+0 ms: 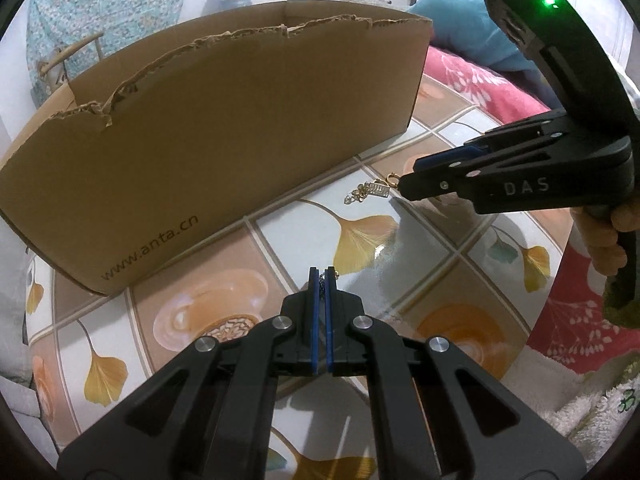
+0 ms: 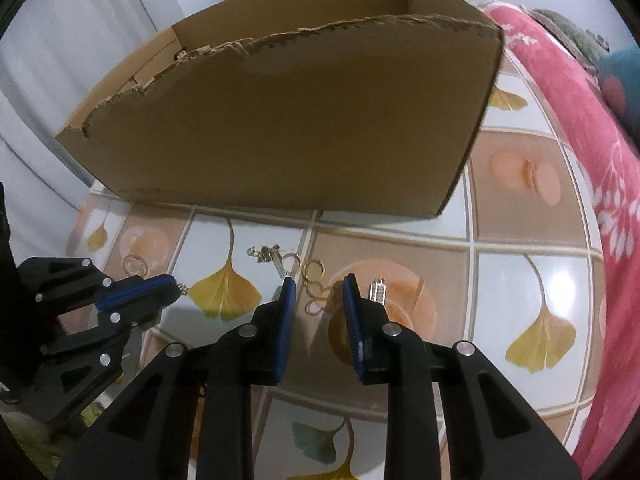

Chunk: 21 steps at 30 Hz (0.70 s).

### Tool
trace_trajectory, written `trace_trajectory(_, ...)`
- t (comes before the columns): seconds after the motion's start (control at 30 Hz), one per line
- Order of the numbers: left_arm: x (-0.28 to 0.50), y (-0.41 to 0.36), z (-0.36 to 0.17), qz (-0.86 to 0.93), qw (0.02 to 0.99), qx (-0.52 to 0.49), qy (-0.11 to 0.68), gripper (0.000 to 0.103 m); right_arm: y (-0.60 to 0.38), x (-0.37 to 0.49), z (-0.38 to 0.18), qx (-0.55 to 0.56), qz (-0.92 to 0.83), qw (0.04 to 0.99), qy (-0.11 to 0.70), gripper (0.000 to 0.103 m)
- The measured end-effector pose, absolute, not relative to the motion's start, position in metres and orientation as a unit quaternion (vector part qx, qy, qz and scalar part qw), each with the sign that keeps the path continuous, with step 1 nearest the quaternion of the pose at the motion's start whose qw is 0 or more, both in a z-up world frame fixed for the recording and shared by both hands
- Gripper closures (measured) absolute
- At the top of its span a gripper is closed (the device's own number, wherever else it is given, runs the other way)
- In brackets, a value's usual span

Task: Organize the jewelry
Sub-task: 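Move the right tool over the small gold earrings on the table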

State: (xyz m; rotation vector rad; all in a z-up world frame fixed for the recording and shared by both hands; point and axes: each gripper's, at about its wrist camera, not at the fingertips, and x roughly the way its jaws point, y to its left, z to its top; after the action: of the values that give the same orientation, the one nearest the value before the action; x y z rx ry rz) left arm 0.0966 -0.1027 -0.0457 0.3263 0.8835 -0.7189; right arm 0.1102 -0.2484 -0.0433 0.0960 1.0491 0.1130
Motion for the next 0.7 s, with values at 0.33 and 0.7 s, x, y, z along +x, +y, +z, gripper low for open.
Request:
trace_trajectory(0.33,0.101,-0.101,-0.046,-0.344,0.828,0.147,0.418,0.101,-0.226,0.101,-0.047,0.017,0.058,0.855,0.514,0.086)
trace_trajectory(0.7,0.102,-0.101,-0.046,-0.346,0.827,0.144,0.419,0.101,-0.220,0.102,-0.041,0.022,0.041,0.863,0.503,0.088)
